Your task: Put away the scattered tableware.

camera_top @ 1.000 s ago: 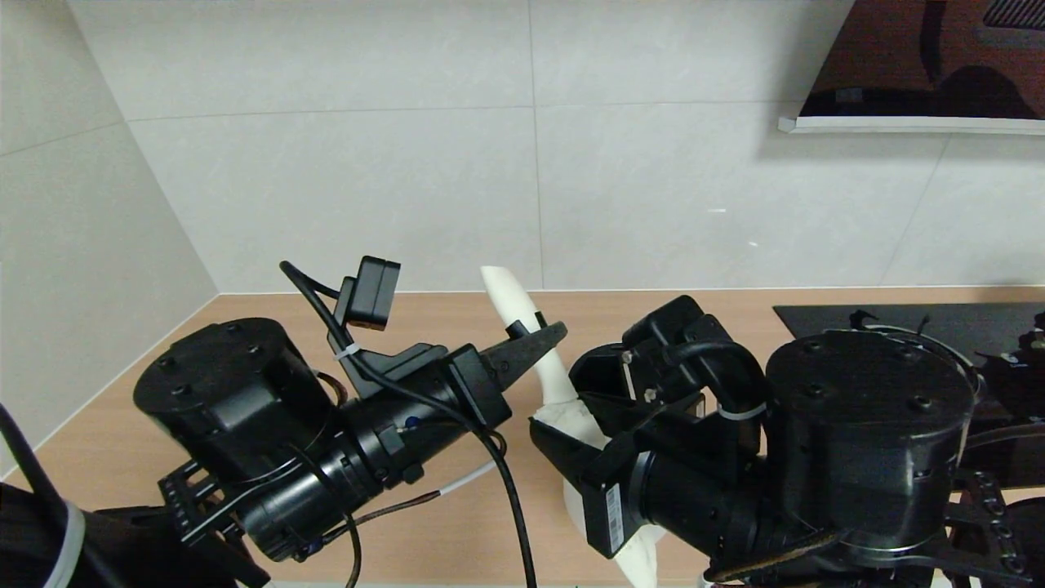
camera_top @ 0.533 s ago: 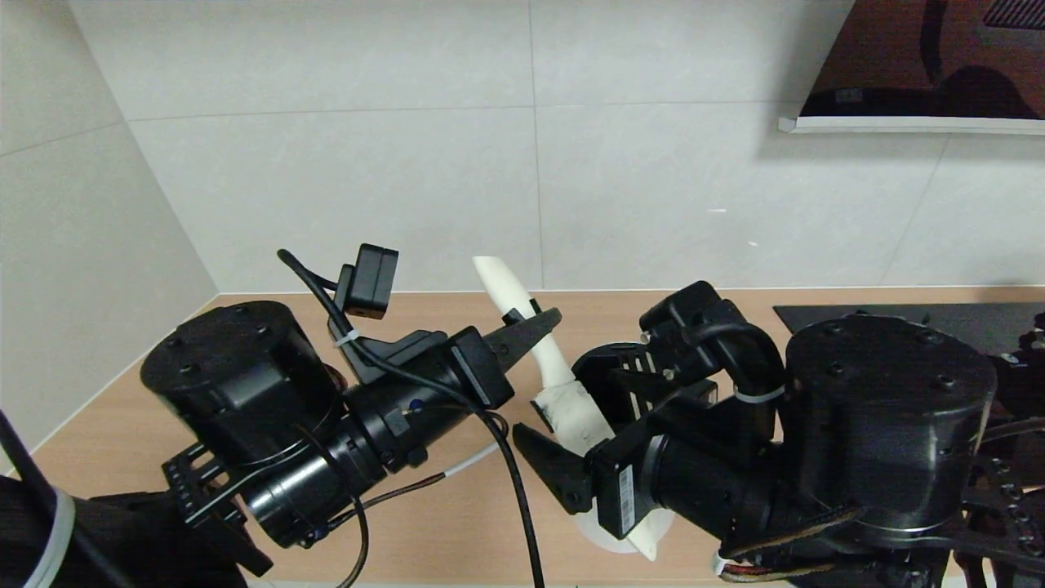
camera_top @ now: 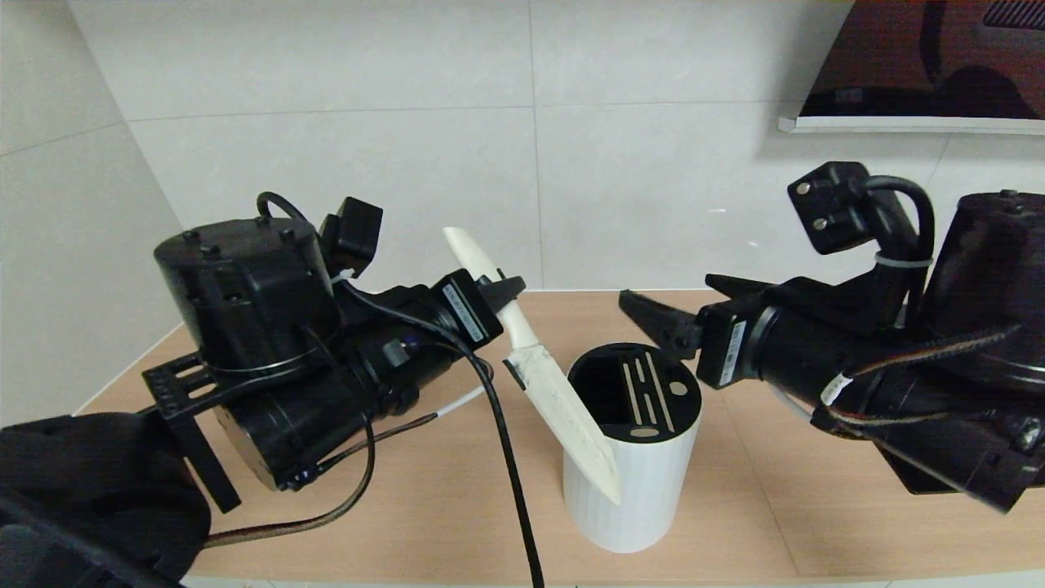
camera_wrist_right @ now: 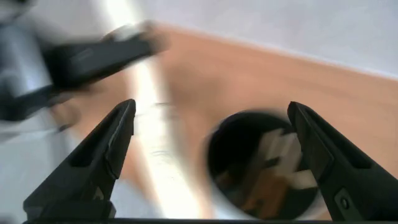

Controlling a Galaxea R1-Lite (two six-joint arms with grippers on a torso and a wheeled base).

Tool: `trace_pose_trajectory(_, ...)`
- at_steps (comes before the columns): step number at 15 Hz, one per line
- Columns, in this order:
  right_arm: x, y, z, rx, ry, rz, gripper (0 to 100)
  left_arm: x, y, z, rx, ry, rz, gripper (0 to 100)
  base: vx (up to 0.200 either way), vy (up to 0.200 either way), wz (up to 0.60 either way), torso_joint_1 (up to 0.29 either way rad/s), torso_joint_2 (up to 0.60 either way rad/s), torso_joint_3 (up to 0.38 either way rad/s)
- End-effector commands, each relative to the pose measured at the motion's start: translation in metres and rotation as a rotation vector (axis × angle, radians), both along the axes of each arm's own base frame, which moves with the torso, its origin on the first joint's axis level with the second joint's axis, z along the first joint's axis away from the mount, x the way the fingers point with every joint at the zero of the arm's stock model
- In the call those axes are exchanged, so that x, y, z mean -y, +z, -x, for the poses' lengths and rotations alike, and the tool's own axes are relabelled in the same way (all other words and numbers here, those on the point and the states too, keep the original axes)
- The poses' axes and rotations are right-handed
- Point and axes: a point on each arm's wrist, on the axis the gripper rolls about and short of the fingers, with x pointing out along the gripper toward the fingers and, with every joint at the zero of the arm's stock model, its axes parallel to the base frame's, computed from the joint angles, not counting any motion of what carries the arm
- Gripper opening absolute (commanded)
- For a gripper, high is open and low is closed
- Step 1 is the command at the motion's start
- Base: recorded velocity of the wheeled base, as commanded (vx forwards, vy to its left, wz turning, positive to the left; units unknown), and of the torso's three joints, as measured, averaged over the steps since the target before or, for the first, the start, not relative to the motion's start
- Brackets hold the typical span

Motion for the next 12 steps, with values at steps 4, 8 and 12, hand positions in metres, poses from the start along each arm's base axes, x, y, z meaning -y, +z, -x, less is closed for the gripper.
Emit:
trace_pose_trajectory(4, 0.027, 0.000, -0.029, 0.000, -0.146, -0.002, 100, 0.001, 0.056, 0.005, 0.053, 0.076, -0.016, 0, 0.000, 0.000, 0.00, 0.000, 0.00, 0.000)
trace_pose_trajectory(8, 0.032, 0.001, -0.033, 0.002, -0.170, -0.001, 100, 0.025, 0.080, -0.004, 0.136, 0.126, -0.087, 0, 0.000, 0.000, 0.00, 0.000, 0.00, 0.000)
trace_pose_trajectory(12, 0.033, -0.001, -0.032, -0.003, -0.170, 0.003, 100, 0.065, 0.059, -0.008, 0.178, 0.302, -0.195, 0, 0.000, 0.000, 0.00, 0.000, 0.00, 0.000)
